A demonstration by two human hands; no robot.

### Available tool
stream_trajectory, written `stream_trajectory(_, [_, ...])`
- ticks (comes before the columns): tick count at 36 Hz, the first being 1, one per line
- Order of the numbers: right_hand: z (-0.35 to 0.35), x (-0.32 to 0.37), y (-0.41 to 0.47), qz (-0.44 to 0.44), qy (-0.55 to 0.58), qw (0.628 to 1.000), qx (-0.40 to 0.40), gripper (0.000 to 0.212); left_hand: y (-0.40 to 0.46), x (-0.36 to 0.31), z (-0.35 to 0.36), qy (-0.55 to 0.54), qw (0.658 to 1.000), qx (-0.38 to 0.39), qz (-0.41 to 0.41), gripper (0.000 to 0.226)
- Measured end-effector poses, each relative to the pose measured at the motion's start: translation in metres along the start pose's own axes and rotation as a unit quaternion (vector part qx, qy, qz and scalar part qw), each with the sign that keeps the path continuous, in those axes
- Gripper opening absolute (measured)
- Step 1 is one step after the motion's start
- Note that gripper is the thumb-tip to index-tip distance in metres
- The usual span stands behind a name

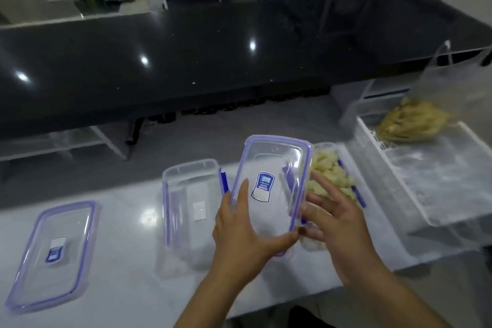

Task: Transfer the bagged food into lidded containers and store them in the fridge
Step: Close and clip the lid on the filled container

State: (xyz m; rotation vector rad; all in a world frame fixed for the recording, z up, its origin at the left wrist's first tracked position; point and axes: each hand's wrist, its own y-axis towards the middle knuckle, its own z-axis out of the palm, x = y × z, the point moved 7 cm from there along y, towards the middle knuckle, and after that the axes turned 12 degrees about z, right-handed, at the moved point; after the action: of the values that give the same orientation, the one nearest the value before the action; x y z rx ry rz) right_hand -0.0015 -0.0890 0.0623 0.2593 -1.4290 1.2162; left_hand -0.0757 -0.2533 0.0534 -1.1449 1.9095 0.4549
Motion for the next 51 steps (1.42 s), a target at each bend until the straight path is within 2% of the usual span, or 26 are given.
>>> stream_trajectory(3, [-0.047,0.006,0.016,0.006,-0.021,0.999,-0.03,0.072,0.01,-0.01,0.031,-0.094,0.995,0.011,-0.012,0.11])
stream_trajectory(6, [-0.089,0.01,0.034,0.012,-0.052,0.998,-0.043,0.072,0.016,-0.008,0.056,-0.188,0.98,0.005,-0.063,0.094])
stream_trajectory(9, [-0.114,0.01,0.051,0.032,-0.114,0.993,-0.007,0.065,0.02,-0.004,0.076,-0.255,0.956,-0.009,-0.145,0.074])
stream_trajectory(12, [-0.126,0.011,0.061,0.015,-0.215,0.976,0.015,0.064,0.023,-0.007,0.09,-0.262,0.949,-0.022,-0.175,0.067])
stream_trajectory(15, [-0.124,0.01,0.06,-0.025,-0.309,0.951,0.02,0.073,0.023,-0.01,0.1,-0.262,0.948,-0.047,-0.174,0.062])
stream_trajectory(19, [-0.11,0.013,0.054,-0.097,-0.4,0.911,0.014,0.079,0.027,-0.01,0.102,-0.246,0.952,-0.086,-0.163,0.059])
stream_trajectory(22, [-0.107,0.015,0.057,-0.074,-0.442,0.894,-0.028,0.084,0.042,-0.013,0.099,-0.235,0.957,-0.094,-0.145,0.058])
stream_trajectory(25, [-0.101,0.03,0.063,-0.099,-0.493,0.862,-0.068,0.084,0.061,-0.016,0.095,-0.218,0.965,-0.086,-0.116,0.059])
stream_trajectory(28, [-0.095,0.028,0.08,-0.029,-0.542,0.838,-0.048,0.081,0.075,-0.014,0.095,-0.119,0.987,-0.057,-0.091,0.057])
stream_trajectory(30, [-0.093,0.02,0.086,0.002,-0.598,0.801,-0.036,0.078,0.078,-0.009,0.096,-0.089,0.991,-0.047,-0.085,0.057])
stream_trajectory(33, [-0.088,0.014,0.083,-0.013,-0.625,0.779,-0.054,0.084,0.076,0.005,0.103,-0.173,0.977,-0.037,-0.121,0.053])
stream_trajectory(37, [-0.075,-0.004,0.077,0.006,-0.672,0.737,-0.069,0.103,0.066,0.026,0.113,-0.349,0.916,-0.032,-0.197,0.052])
stream_trajectory(40, [-0.065,-0.009,0.085,0.037,-0.69,0.717,-0.095,0.114,0.063,0.032,0.122,-0.418,0.881,0.002,-0.22,0.059])
stream_trajectory(45, [-0.056,-0.01,0.092,0.042,-0.706,0.694,-0.134,0.116,0.07,0.043,0.125,-0.44,0.873,0.03,-0.209,0.064])
stream_trajectory(51, [-0.071,-0.024,0.065,0.044,-0.714,0.684,-0.144,0.114,0.082,0.047,0.124,-0.446,0.875,0.016,-0.189,0.059])
